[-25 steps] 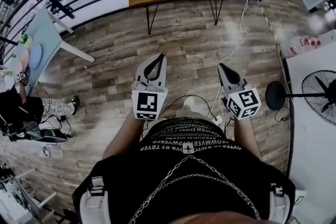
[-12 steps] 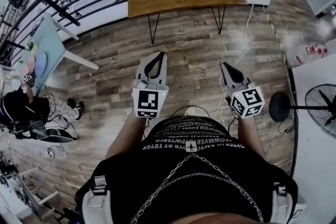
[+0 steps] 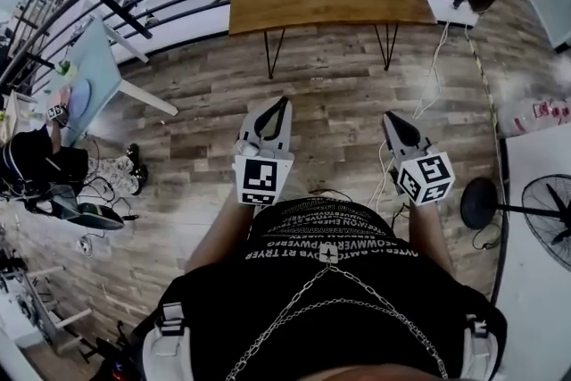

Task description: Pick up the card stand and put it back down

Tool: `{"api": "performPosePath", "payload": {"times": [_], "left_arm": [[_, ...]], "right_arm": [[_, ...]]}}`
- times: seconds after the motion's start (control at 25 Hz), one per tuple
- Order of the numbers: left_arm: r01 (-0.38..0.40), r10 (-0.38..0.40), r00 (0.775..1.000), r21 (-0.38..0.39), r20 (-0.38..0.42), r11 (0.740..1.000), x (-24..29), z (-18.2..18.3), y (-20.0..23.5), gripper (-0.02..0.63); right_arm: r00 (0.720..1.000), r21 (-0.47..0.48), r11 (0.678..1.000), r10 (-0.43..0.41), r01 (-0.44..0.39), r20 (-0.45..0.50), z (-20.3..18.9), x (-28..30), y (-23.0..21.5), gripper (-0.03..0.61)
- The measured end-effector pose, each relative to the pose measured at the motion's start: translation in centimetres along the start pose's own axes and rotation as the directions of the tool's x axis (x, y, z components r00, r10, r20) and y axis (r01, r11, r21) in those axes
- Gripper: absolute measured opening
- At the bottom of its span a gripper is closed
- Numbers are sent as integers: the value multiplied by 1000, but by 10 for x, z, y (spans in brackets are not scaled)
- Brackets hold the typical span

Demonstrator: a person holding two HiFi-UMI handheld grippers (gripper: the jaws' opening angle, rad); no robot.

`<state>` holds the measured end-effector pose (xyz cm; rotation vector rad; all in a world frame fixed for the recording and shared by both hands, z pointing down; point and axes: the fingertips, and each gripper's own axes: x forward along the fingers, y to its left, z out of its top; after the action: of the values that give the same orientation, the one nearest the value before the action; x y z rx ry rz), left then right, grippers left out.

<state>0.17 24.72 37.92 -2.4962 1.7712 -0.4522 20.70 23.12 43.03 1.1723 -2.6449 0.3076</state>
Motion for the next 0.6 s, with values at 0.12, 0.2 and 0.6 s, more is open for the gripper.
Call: {"api": "performPosePath", "payload": {"times": [0.12,0.2,0.6], "left_arm": [[0,0,1000,14,-11,1000,3,-1,3,29],[0,1,999,30,-34,1000,3,-7,4,29],[-61,61,998,-6,-31,998,17,-16,40,29]], "right_arm": [[1000,-3,1000,25,-25,-10,0,9,5,14],[999,-7,999,42,-42,-19,-1,14,9,14],[999,15,999,37,-36,-27,0,47,6,14]]}}
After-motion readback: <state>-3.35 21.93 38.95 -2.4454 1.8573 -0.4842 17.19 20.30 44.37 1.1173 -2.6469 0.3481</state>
